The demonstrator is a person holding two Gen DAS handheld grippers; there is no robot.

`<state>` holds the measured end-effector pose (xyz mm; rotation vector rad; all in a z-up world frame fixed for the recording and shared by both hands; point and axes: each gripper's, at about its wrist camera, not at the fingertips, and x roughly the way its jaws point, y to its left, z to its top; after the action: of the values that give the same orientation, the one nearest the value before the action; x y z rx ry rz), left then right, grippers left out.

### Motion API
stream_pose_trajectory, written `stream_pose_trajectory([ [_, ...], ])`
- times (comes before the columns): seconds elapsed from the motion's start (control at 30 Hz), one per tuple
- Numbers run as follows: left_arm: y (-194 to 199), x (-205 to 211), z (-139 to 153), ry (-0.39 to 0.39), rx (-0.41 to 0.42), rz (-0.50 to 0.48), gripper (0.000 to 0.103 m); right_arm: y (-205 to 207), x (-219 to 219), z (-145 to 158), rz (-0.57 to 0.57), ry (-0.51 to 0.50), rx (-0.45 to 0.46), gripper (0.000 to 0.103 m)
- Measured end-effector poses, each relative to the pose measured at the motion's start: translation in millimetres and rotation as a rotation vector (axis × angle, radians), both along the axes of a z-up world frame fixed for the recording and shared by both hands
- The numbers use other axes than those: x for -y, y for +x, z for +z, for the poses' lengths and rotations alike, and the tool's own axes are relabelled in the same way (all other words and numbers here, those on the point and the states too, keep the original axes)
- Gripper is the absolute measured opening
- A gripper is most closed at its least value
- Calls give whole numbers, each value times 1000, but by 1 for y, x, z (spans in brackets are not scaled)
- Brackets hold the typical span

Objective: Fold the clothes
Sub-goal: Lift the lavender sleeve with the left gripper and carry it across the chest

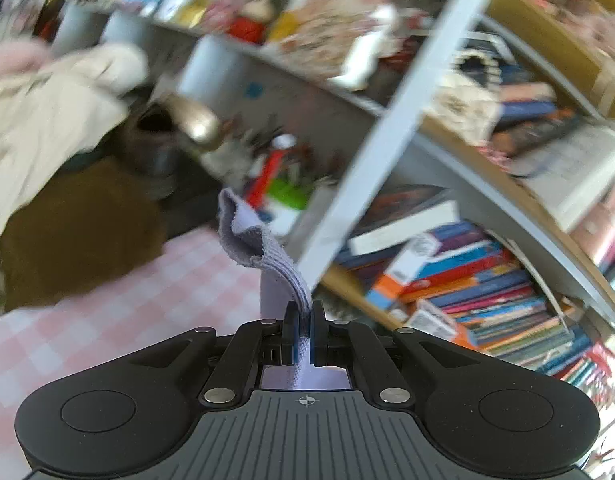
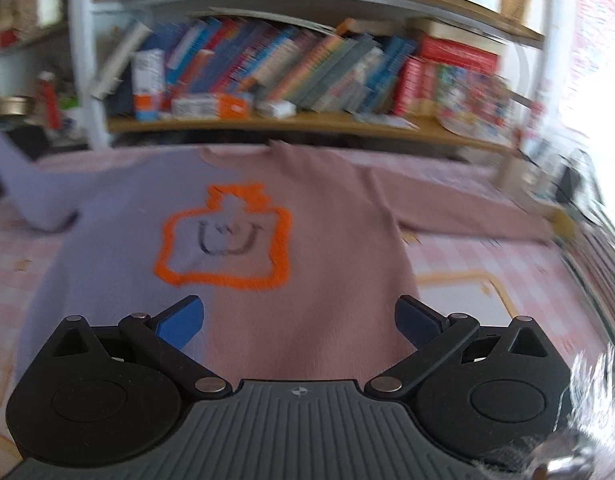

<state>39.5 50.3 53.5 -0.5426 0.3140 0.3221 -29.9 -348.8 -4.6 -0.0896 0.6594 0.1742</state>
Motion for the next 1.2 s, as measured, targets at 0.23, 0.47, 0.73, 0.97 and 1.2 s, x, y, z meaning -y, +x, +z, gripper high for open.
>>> stream_pose_trajectory([
  [0.23,32,86,30,137,21,-72,3,30,54,-1,77,84,-12,103],
  [0.47,64,152,35,192,-1,-121,3,48,91,-7,124,148,-51,103],
  [0.73,97,214,23,188,-51,-193,3,58,123,-9,142,177,-57,103],
  [0.97,125,262,-8,210,-139,-279,3,63,152,-13,95,191,-70,103],
  [1.2,136,297,-37,225,-206,-347,3,64,172,-18,49,191,-95,103],
])
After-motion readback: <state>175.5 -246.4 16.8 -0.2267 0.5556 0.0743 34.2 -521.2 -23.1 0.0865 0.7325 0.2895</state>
